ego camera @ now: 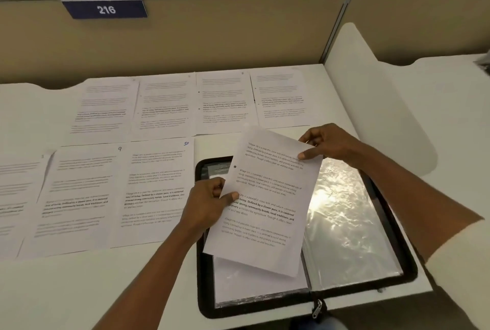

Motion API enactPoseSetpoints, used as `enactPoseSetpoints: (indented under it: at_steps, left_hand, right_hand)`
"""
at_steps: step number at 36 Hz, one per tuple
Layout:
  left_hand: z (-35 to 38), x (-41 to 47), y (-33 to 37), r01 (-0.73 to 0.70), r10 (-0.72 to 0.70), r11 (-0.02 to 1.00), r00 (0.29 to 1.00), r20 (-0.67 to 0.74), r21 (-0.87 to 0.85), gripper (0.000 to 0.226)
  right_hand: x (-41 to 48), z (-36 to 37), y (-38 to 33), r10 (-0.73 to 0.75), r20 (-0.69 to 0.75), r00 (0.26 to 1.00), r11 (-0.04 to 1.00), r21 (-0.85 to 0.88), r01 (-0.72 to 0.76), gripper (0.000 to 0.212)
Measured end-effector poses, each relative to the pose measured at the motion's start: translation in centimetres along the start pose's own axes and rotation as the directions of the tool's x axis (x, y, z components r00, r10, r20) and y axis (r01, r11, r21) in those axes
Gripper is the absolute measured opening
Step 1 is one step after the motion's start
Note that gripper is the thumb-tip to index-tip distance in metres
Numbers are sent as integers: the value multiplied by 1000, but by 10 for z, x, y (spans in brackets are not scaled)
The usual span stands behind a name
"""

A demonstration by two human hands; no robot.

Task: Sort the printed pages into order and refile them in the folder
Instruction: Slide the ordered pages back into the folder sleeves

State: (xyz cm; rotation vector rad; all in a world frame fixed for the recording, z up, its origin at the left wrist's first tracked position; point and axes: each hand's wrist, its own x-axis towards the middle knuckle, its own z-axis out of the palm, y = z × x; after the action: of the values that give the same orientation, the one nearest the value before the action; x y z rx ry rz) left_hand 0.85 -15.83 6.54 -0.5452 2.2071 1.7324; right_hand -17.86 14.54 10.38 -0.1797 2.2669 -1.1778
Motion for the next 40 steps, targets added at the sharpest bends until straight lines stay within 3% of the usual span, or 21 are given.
enactPoseSetpoints:
  at_steps: [7,12,17,19,23,25,27,32,40]
  left_hand:
    - [34,13,14,23,-23,999,1000,-10,-40,17]
    - [71,20,28,63,-72,992,994,-85,-107,17]
    - [111,28,37,77,-108,989,958,-265,-128,12]
    - [129,33,37,100,-109,994,911,-397,-44,11]
    - [177,31,33,234,-5,937,749,-662,258,17]
    - [206,26,36,258,103,895,674,-731,364,18]
    - [233,24,41,253,186,864,643,-743,435,15]
    - [303,35,46,234,276,786,696,-662,573,13]
    - [366,74,54,247,313,679,754,-577,691,48]
  right_hand:
    - [39,-19,-12,-62,235,970,943,-303,134,26]
    - [64,-38,-6,-87,324,942,916,-345,203,28]
    - [87,-68,-1,-123,384,915,885,-375,276,19]
    - [97,-83,1,-158,380,911,865,-393,313,21]
    - [114,-116,5,-232,375,898,802,-448,394,31]
    - [123,-134,6,-257,354,899,784,-469,408,30]
    - [131,-151,6,-281,334,900,766,-487,420,27]
    - [150,-187,6,-329,279,902,749,-504,429,36]
    - [175,-224,-2,-419,177,890,719,-534,445,29]
